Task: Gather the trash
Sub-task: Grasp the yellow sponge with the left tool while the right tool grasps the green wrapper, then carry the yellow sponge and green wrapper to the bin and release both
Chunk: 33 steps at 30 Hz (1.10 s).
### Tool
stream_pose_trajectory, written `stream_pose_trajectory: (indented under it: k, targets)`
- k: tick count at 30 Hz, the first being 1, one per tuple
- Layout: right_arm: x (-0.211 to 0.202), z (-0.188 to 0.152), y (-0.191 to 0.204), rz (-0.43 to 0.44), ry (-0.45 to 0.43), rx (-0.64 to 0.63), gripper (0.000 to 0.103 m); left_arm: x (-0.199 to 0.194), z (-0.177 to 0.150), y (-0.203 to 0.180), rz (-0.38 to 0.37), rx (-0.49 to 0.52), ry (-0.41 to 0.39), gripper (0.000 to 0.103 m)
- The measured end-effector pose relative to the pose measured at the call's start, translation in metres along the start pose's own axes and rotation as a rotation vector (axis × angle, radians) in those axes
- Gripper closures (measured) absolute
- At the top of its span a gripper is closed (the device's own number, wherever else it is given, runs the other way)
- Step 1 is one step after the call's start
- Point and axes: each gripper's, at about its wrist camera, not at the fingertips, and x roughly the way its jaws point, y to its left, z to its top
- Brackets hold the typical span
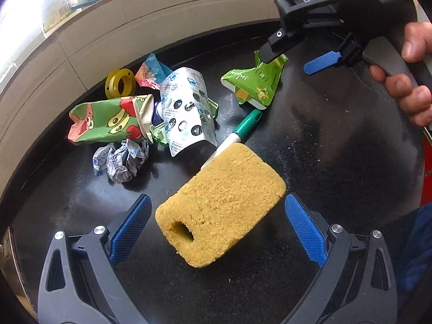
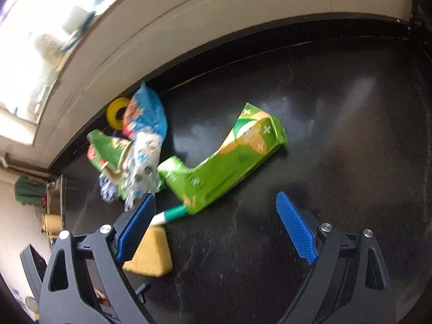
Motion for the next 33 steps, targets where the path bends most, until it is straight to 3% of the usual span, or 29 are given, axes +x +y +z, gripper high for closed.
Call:
stream_pose_trajectory:
  k: [8,10,12,15,17,18,24,33]
  targets:
    - [0.041,0.027,-0.002,-0.005,0.043,0.072,0.015,0.025,-0.002,0.015,-0.097,-0.05,0.024,0.007]
    - [0.044,0.031,0.001,-0.004,0.041,0.069,0.023,0.029,-0.002,0.012,-0.101,-0.026,0.031,0.007]
    - [0.047,0.033,0.005,0.001,0.056,0.06,0.054,0.033,-0.003,0.008,-0.101,-0.005,0.048,0.009]
    - [0.049,0.033,0.008,0.025,0.069,0.051,0.067,0.031,-0.004,0.001,-0.066,0.025,0.041,0.029]
    - [0.044,0.031,0.012,0.017,0.046,0.019,0.069,0.026,-0.003,-0.003,-0.066,0.019,0.041,0.067]
    - [0.039,0.029,0.016,0.019,0.029,0.001,0.07,0.024,-0.002,-0.003,-0.063,0.002,0.054,0.076]
    - [0.008,0.017,0.036,0.037,-0.021,-0.088,0.07,-0.002,0.001,-0.001,-0.047,-0.114,0.025,0.077]
    - [-0.045,-0.031,0.046,0.051,-0.06,-0.227,0.07,-0.059,-0.009,-0.005,0.051,-0.283,-0.005,0.077]
